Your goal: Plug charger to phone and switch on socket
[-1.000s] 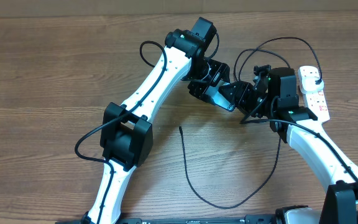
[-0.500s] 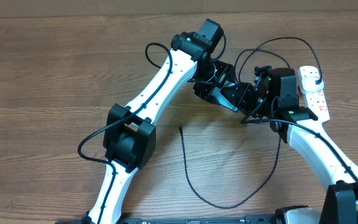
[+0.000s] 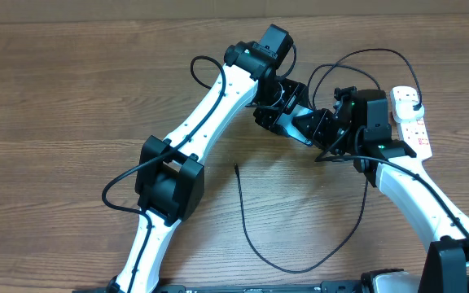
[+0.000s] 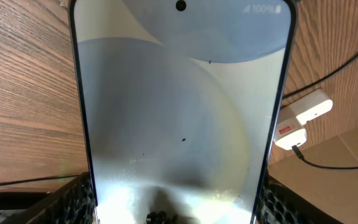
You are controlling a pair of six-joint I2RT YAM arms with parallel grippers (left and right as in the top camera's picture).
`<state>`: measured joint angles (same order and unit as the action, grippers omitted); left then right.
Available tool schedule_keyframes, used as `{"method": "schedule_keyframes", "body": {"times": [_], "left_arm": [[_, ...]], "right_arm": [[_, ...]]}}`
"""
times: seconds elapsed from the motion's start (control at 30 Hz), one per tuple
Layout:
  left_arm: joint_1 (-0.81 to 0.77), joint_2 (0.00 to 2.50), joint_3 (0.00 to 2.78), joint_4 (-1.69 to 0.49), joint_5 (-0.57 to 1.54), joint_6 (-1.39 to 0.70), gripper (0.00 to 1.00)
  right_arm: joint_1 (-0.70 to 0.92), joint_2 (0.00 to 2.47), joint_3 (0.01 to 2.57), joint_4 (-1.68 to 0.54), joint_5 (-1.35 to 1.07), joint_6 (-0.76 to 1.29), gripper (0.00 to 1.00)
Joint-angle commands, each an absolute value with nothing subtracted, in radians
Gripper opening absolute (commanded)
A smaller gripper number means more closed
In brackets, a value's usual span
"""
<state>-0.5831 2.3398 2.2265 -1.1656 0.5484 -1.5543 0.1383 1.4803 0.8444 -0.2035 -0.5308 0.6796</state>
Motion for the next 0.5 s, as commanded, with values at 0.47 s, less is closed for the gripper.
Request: {"method": "schedule_keyframes", "body": {"times": [0.47], "left_arm": [[-0.598,2.336,2.258,-1.162,0.570,-1.575,0.04]], "right_arm": [[0.142,1.483,0.863,-0.198,-0.515,0.673,0.06]]}}
